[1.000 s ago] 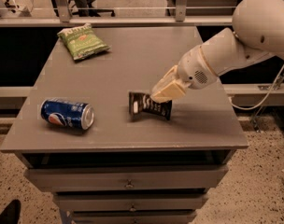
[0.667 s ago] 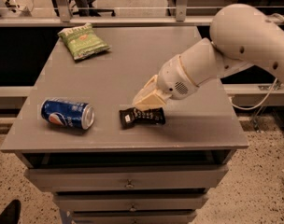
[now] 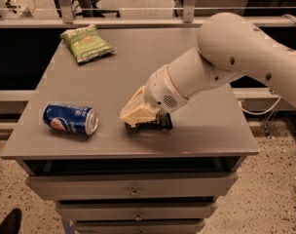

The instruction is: Move rxbar chocolate near pepsi can

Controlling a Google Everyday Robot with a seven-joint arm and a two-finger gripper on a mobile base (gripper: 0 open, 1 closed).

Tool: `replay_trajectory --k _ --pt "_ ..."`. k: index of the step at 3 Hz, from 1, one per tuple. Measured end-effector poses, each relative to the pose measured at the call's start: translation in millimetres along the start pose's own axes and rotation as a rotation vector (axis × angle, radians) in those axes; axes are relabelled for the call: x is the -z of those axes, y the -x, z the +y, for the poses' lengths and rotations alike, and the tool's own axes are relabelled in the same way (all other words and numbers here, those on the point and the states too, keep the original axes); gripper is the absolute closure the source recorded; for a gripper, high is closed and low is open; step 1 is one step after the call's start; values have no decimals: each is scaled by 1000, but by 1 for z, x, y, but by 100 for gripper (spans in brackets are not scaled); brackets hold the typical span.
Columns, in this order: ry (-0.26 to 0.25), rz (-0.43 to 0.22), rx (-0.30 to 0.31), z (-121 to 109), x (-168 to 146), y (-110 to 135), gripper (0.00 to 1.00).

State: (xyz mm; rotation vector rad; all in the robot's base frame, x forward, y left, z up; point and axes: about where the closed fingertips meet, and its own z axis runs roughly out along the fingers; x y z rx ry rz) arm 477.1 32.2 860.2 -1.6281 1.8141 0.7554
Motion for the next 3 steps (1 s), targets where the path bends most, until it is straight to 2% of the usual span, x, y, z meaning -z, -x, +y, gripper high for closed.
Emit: replay_trajectory --k 1,2,3 --pt "-44 12 15 -11 15 -1 58" --pt "-65 21 16 -19 23 -7 35" --pt "-61 34 1 -22 25 -14 12"
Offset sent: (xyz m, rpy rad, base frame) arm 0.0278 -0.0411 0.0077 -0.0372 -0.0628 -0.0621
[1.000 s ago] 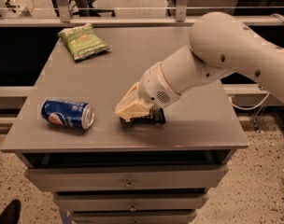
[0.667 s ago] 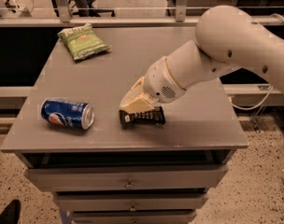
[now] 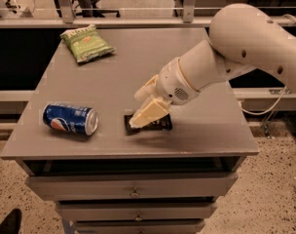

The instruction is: Move rxbar chocolate near pepsi can

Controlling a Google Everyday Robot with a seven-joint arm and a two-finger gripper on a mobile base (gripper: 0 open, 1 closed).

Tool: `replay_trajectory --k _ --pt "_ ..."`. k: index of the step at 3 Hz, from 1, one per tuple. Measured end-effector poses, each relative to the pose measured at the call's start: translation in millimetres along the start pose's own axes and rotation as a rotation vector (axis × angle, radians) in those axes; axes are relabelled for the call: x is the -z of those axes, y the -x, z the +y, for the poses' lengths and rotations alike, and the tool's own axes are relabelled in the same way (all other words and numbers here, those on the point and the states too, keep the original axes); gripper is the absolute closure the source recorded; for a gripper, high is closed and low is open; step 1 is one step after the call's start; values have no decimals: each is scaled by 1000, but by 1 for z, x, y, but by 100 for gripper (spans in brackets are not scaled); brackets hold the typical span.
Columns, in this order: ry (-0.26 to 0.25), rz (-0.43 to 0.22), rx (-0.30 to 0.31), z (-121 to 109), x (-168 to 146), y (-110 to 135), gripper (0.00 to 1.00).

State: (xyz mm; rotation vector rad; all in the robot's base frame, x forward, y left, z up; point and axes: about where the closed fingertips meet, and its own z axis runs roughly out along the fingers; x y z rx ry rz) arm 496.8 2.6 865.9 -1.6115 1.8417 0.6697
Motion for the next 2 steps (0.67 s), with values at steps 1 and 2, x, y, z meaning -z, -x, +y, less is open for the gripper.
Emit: replay_trajectory --k 1,2 --pt "12 15 -13 0 -2 -7 0" --pt "21 39 -20 -4 -7 -23 0"
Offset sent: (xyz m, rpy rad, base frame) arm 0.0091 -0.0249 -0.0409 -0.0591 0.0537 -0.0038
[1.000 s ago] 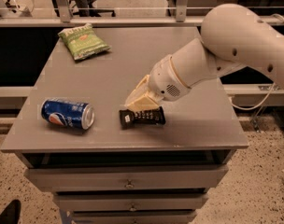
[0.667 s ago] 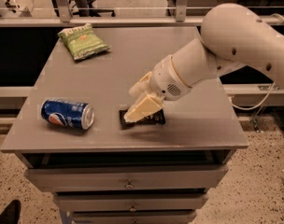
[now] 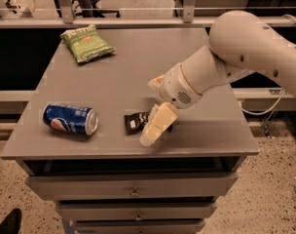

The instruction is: Move rxbar chocolate near pepsi can

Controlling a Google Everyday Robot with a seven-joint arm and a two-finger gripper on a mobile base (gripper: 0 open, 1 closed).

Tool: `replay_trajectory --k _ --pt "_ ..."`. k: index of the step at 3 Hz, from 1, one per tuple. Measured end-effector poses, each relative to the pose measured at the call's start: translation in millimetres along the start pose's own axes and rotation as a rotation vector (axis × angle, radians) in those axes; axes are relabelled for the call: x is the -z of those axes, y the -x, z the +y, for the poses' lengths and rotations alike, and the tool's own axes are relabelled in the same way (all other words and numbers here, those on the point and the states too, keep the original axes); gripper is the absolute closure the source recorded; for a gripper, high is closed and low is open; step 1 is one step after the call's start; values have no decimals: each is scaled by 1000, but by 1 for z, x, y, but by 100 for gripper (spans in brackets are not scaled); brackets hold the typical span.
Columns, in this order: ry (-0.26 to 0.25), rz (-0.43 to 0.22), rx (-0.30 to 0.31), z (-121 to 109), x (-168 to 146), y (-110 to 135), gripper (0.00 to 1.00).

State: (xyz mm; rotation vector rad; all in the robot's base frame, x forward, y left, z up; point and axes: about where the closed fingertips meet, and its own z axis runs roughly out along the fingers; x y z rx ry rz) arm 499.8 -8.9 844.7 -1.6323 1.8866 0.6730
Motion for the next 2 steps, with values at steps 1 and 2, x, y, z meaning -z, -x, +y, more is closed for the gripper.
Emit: replay_trajectory --k 1,2 --pt "-5 19 -12 -7 -2 -19 0" --pt "-18 25 -24 -14 -1 -28 16"
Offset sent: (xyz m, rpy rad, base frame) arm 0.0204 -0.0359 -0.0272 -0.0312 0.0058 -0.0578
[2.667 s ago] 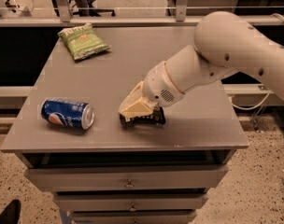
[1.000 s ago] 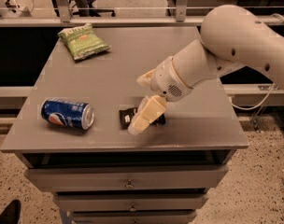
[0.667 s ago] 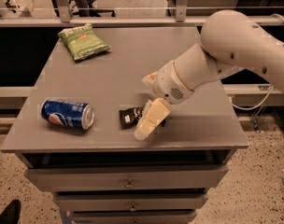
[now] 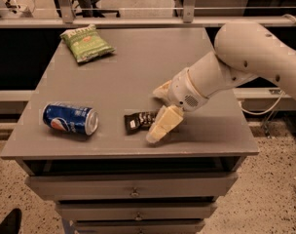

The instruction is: Move rxbar chocolate near pepsi can

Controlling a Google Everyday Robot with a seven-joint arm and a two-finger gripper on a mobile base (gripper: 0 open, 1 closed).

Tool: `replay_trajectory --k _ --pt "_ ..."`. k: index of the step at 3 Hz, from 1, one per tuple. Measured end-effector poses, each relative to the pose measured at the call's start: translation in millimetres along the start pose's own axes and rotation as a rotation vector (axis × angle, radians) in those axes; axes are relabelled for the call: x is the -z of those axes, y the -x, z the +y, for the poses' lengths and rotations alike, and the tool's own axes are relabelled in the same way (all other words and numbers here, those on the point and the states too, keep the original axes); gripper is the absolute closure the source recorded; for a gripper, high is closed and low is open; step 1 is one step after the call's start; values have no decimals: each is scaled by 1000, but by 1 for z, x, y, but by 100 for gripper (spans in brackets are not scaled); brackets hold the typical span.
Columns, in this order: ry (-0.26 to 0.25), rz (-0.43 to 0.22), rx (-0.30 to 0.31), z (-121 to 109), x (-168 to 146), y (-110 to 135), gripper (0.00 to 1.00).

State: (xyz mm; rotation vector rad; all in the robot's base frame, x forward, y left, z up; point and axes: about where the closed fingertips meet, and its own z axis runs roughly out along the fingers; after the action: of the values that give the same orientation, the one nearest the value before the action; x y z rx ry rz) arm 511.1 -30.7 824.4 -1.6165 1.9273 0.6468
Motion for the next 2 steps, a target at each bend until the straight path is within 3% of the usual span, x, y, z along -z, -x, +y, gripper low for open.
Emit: replay_trajectory --k 2 --pt "-2 3 -29 -6 0 -6 63"
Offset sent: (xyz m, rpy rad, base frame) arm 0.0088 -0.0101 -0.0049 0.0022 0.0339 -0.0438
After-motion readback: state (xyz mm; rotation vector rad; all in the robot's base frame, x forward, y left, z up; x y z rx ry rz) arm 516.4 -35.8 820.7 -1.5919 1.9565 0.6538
